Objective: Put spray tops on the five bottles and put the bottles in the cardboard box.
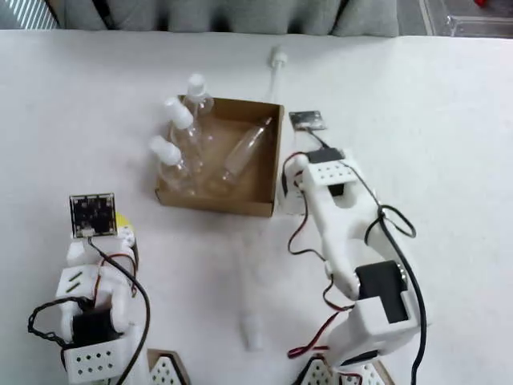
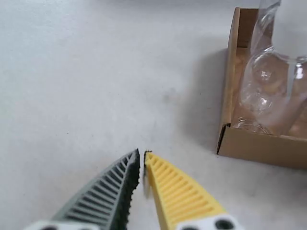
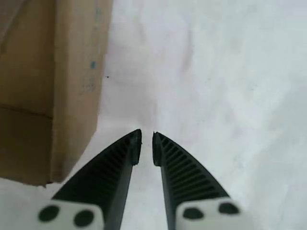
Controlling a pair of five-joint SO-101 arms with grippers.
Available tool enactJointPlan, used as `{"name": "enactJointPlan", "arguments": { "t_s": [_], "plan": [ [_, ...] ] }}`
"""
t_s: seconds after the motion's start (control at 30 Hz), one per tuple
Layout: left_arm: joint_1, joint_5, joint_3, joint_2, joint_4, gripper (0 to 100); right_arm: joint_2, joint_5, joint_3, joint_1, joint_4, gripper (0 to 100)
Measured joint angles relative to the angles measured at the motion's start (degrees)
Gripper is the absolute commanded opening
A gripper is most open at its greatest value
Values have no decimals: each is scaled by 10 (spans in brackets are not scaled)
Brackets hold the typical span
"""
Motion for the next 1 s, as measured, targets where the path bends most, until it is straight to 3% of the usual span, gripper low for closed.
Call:
{"name": "enactJointPlan", "arguments": {
  "t_s": [0.73,1.0],
  "plan": [
    [0,0,0,0,0,28,0,-33,3,-129,-30,16],
    [0,0,0,0,0,28,-47,-34,30,-134,-23,16]
  ]
}}
